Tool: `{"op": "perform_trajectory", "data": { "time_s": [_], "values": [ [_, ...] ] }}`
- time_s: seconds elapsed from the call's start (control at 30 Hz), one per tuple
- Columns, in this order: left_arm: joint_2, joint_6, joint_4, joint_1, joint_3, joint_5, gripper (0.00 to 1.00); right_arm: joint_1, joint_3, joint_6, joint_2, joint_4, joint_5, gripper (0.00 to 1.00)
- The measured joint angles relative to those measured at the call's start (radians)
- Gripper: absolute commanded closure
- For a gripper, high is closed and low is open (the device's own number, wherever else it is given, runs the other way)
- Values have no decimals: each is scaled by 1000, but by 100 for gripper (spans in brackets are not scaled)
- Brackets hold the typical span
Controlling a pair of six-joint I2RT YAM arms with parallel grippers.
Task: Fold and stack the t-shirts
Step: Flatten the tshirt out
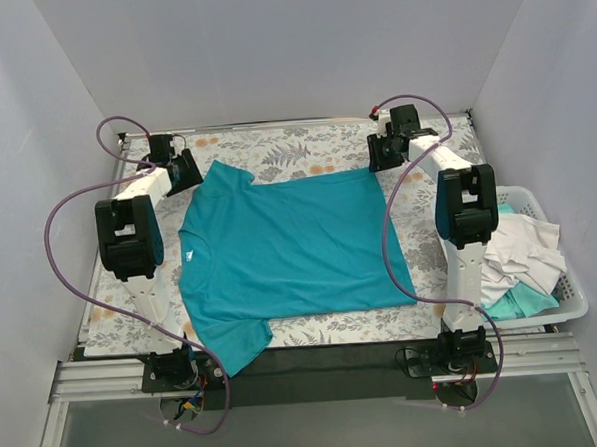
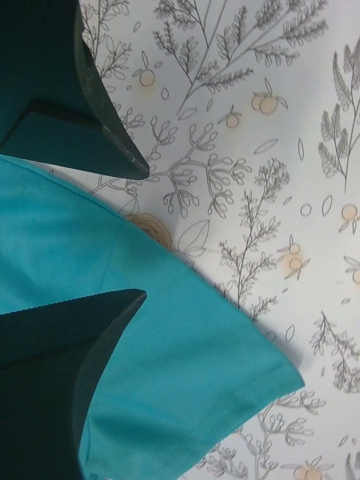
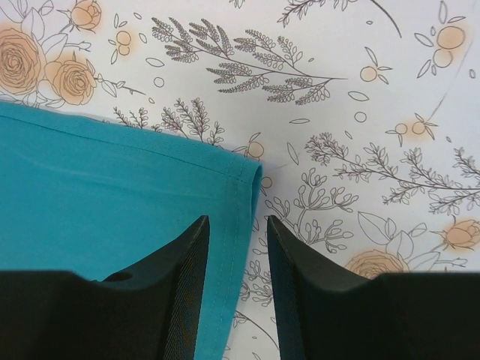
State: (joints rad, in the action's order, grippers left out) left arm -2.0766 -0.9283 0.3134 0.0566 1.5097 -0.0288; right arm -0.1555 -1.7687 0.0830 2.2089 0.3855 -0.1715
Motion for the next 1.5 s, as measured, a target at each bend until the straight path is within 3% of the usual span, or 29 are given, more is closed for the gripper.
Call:
{"op": "perform_trajectory", "data": {
  "time_s": [0.47, 0.93, 1.2, 1.5],
  "values": [
    [-66, 90, -12, -2, 14, 113, 59, -2, -28, 20, 45, -2, -46, 62],
    [-103, 145, -28, -1, 48, 152, 100, -2, -75, 23, 105, -5, -74, 60],
    [-108, 151, -31, -1, 53, 164, 100, -1, -108, 10, 114, -4, -19, 59],
    [-109, 155, -31, -1, 55, 168, 100, -1, -128, -7, 150, -36, -63, 61]
  ]
}}
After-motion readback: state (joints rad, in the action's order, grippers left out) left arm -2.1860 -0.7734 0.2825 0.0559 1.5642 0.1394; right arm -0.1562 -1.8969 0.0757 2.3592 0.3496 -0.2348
